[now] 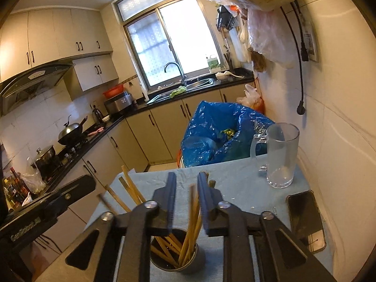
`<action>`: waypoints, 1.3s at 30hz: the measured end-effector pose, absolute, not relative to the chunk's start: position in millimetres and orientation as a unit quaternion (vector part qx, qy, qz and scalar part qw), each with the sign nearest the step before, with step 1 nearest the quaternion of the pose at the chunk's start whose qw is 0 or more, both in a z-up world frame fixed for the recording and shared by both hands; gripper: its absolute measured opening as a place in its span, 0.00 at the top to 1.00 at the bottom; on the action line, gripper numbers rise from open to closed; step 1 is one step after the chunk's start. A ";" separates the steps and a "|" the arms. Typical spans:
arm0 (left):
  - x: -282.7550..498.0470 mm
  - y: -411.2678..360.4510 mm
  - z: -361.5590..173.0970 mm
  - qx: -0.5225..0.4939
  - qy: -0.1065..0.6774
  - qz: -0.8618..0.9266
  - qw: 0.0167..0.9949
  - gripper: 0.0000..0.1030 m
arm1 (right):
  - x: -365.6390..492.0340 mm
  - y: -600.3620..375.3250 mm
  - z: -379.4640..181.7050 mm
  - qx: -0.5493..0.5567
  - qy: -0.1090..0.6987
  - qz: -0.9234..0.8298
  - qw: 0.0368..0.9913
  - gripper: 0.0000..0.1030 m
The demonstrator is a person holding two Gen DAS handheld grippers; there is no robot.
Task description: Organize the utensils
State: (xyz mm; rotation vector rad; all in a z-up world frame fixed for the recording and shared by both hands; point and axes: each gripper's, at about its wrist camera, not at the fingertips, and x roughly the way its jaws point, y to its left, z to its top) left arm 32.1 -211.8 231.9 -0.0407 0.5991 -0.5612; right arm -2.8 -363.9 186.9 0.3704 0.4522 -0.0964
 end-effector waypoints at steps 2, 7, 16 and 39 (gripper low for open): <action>24.8 -204.5 232.7 -0.023 0.290 -0.272 0.917 0.75 | -8.5 -364.1 189.8 0.184 0.219 -0.050 0.957 0.77; 7.4 -185.4 236.1 -0.026 0.289 -0.264 0.920 0.71 | -27.8 -364.9 198.1 0.189 0.209 -0.058 0.958 0.70; -32.0 -152.2 229.0 -0.030 0.292 -0.246 0.924 0.58 | -66.2 -356.0 196.0 0.192 0.213 -0.067 0.956 0.61; -103.7 -119.3 173.1 0.011 0.324 -0.168 0.931 0.50 | -131.6 -321.9 143.7 0.212 0.263 -0.068 0.939 0.53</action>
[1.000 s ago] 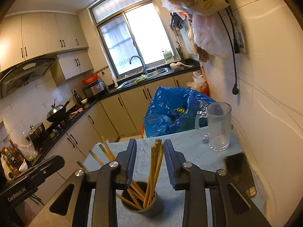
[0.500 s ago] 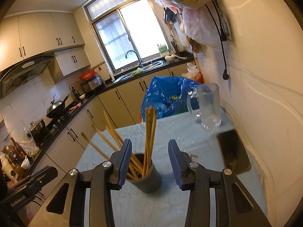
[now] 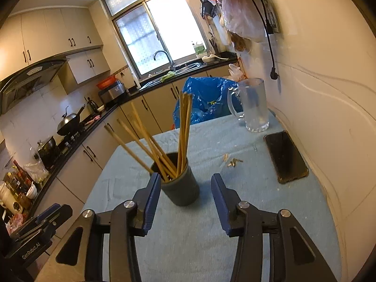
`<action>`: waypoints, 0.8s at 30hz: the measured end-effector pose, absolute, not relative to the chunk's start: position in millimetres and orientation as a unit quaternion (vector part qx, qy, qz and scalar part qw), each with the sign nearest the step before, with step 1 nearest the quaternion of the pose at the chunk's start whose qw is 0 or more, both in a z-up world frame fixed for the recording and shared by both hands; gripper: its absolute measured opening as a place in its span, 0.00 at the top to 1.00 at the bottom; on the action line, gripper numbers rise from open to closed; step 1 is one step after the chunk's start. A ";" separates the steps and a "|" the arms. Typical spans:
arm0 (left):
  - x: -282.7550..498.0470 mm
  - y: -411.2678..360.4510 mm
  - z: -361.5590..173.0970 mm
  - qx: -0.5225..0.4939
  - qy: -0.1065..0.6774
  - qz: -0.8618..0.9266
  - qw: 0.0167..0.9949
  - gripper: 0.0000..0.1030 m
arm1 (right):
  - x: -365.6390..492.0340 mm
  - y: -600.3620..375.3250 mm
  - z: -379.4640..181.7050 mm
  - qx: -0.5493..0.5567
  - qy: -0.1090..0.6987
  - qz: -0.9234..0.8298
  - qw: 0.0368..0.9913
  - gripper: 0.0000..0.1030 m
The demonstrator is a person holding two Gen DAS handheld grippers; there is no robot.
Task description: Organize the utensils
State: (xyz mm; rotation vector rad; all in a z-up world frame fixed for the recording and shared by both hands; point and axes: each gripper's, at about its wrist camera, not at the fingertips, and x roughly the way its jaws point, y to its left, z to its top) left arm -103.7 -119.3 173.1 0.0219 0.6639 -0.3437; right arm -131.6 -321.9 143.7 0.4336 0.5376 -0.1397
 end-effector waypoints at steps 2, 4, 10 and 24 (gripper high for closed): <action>-106.5 -119.0 173.0 0.016 0.323 -0.169 0.931 0.48 | -132.3 -318.2 141.8 0.211 0.266 -0.065 0.938 0.53; -106.8 -121.5 173.1 0.024 0.321 -0.169 0.932 0.47 | -129.9 -317.1 142.1 0.206 0.267 -0.068 0.939 0.53; -89.3 -131.0 167.3 0.045 0.325 -0.166 0.930 0.44 | -107.4 -328.8 136.4 0.191 0.280 -0.079 0.937 0.53; 30.5 -181.0 134.7 0.030 0.371 -0.198 0.907 0.34 | -13.1 -365.9 120.9 0.222 0.288 -0.034 0.931 0.45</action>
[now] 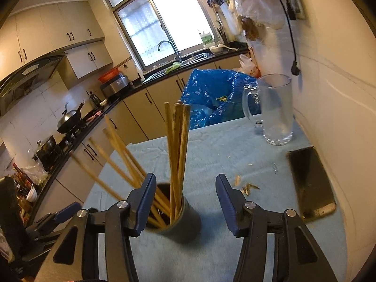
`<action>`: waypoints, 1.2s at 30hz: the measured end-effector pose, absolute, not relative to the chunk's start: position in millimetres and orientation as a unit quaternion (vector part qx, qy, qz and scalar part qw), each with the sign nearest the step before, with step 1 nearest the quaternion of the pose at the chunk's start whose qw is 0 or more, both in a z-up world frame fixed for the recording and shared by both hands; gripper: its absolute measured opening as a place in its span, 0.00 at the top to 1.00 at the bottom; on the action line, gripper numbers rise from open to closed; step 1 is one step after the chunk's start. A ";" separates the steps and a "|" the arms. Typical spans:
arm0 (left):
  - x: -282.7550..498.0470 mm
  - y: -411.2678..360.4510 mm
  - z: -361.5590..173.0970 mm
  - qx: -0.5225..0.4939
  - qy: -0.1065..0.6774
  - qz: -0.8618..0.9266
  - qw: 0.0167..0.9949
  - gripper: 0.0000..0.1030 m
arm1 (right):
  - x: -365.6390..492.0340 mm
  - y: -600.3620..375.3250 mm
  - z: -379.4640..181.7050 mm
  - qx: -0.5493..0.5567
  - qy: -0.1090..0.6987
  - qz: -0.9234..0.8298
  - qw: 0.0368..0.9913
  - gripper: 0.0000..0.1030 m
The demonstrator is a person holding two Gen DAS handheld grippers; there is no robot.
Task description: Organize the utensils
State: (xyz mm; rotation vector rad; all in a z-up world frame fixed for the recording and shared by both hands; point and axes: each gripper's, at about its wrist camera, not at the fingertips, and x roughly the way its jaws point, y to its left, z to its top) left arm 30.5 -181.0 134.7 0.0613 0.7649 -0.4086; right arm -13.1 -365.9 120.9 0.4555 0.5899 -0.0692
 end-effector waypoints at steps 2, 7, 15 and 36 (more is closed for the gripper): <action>41.4 -186.4 134.6 0.022 0.368 -0.206 0.907 0.34 | -2.5 -367.4 117.0 0.229 0.292 -0.028 0.928 0.45; 54.1 -206.8 139.9 0.015 0.347 -0.243 0.906 0.34 | 18.8 -366.4 108.0 0.234 0.297 -0.012 0.926 0.46; 62.2 -237.9 138.6 0.036 0.358 -0.279 0.891 0.91 | 32.8 -364.5 109.1 0.233 0.298 0.006 0.926 0.85; 19.6 -241.4 163.2 0.063 0.308 -0.291 0.904 0.94 | 15.4 -364.2 133.1 0.225 0.258 0.017 0.939 0.75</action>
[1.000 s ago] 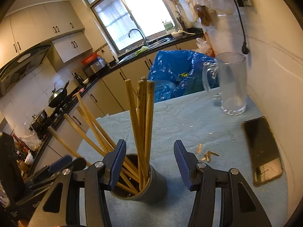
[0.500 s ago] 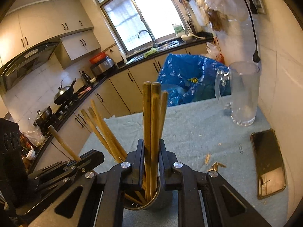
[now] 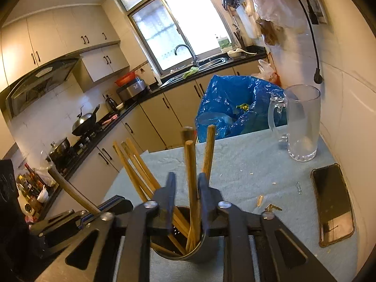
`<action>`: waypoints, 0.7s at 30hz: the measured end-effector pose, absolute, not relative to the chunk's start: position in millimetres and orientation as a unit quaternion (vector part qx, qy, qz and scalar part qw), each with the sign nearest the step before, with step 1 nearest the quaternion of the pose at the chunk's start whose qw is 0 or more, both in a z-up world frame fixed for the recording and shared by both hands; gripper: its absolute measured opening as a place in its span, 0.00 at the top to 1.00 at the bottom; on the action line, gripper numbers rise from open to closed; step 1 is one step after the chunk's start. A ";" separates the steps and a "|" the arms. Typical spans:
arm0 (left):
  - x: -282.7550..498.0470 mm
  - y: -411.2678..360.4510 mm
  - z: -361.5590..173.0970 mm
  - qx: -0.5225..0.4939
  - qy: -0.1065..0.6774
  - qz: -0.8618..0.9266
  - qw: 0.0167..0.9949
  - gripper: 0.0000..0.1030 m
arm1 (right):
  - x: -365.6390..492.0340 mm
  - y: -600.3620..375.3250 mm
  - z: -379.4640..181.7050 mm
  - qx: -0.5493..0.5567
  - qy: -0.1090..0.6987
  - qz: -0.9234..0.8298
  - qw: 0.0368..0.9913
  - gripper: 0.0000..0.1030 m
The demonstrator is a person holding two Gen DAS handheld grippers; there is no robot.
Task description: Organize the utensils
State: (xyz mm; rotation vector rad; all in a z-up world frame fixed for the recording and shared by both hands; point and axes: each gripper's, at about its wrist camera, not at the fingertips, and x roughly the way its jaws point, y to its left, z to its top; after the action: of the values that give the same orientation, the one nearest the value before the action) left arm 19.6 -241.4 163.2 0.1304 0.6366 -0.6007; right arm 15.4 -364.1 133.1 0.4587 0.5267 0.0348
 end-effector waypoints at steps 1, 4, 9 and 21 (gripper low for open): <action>19.7 -241.2 163.0 0.063 0.309 -0.291 0.903 0.94 | 14.3 -364.2 133.9 0.223 0.256 0.014 0.940 0.72; 18.7 -242.1 163.0 0.063 0.312 -0.292 0.902 0.94 | 12.0 -365.5 136.0 0.222 0.254 0.010 0.941 0.71; 17.8 -240.6 162.7 0.063 0.314 -0.290 0.902 0.89 | 7.7 -372.7 136.9 0.237 0.249 0.007 0.939 0.68; 64.3 -198.2 177.5 -0.070 0.321 -0.262 0.907 0.38 | -0.1 -382.0 135.8 0.254 0.236 0.002 0.938 0.54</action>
State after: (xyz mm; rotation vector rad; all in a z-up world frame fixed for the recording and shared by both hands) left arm 64.3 -198.2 177.5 -0.1438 0.6634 -0.5402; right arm -0.1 -382.0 135.8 0.5183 0.4813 0.0041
